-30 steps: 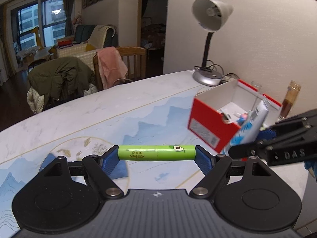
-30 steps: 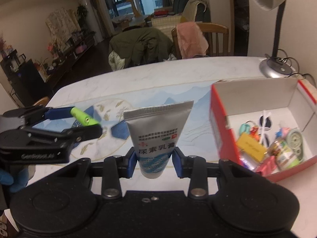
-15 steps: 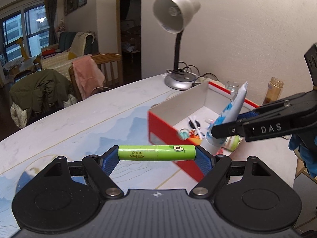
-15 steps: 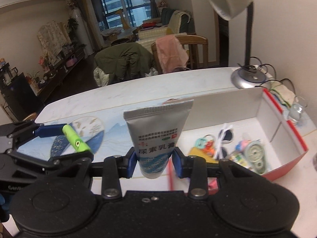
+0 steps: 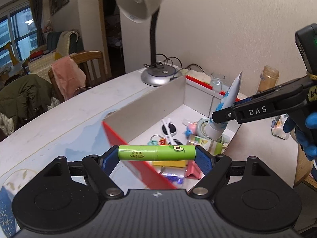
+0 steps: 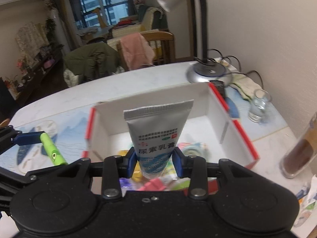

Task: Organize rigid objects

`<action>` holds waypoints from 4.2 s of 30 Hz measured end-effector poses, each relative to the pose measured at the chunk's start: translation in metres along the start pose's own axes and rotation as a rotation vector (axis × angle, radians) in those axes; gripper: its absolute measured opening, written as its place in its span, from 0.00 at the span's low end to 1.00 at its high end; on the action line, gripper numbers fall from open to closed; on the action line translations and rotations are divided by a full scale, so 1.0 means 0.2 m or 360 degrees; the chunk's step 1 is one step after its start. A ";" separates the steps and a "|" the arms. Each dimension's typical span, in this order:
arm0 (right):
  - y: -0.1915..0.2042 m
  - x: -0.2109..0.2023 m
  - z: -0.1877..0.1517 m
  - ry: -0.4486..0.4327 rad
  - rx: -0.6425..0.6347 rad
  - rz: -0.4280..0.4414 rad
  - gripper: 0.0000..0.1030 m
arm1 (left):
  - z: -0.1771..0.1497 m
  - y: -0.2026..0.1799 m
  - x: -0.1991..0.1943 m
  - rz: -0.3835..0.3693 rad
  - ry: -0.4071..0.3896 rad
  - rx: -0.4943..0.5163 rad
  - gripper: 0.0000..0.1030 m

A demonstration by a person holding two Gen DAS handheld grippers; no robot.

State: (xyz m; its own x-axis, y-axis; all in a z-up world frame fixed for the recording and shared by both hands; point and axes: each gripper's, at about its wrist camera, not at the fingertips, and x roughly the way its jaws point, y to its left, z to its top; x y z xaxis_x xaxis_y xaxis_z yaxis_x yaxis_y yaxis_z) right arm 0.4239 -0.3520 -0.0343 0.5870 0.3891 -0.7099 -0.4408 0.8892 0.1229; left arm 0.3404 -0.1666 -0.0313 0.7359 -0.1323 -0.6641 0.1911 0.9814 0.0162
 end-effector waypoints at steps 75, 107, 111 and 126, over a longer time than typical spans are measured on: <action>-0.19 0.12 -0.03 0.0124 -0.0150 0.0095 0.69 | 0.22 -0.04 0.39 0.0039 0.0170 -0.0161 0.79; -0.03 -0.40 -0.23 -0.0277 0.0009 0.0210 1.00 | -0.07 -0.13 -0.26 0.0029 -0.0154 -0.0242 1.00; -0.01 -0.45 -0.27 -0.0301 0.0028 0.0210 1.00 | -0.10 -0.15 -0.31 0.0040 -0.0187 -0.0253 1.00; 0.05 -0.55 -0.38 -0.0300 0.0075 0.0191 1.00 | -0.20 -0.15 -0.35 0.0068 -0.0161 -0.0291 1.00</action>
State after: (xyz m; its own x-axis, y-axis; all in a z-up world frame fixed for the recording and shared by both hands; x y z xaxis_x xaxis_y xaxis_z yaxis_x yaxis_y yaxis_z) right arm 0.3034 -0.4032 -0.0078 0.6508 0.5269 -0.5467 -0.4856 0.8423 0.2338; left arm 0.2576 -0.1813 -0.0160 0.8039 -0.0940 -0.5873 0.0439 0.9941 -0.0990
